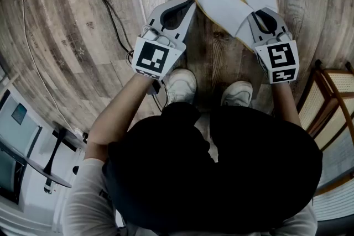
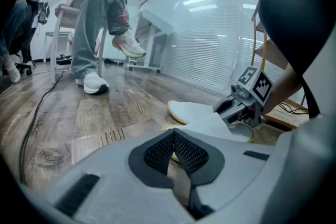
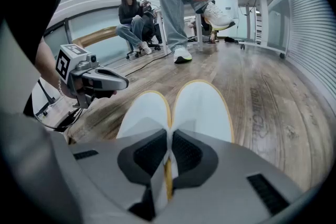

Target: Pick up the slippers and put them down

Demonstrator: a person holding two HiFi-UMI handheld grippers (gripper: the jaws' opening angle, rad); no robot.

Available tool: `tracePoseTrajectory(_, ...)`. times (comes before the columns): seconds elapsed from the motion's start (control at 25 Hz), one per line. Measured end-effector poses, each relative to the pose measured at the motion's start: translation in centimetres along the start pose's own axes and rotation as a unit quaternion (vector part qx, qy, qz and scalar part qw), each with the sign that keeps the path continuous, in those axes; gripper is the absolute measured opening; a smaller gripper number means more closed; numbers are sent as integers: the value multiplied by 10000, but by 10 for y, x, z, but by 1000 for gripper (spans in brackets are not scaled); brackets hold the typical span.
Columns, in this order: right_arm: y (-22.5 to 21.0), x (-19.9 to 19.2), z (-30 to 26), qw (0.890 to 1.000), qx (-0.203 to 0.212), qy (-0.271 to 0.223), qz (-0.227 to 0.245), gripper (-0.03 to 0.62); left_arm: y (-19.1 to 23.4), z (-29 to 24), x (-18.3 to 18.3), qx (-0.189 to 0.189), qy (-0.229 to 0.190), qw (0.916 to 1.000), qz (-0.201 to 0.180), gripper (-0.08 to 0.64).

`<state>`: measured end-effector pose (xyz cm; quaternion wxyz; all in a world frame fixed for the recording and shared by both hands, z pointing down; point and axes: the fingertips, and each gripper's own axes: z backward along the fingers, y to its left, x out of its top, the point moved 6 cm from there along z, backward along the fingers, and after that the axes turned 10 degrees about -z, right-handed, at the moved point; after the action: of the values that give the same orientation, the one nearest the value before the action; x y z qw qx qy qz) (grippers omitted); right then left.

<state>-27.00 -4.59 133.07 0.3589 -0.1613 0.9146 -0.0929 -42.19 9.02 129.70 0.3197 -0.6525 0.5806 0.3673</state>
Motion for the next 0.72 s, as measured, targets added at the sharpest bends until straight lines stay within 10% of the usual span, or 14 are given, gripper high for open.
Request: tracePoseTrajectory(0.72,-1,-17,23,9994,-53,291,-190,86,-6,9,1,-74,70,9999,-1,11)
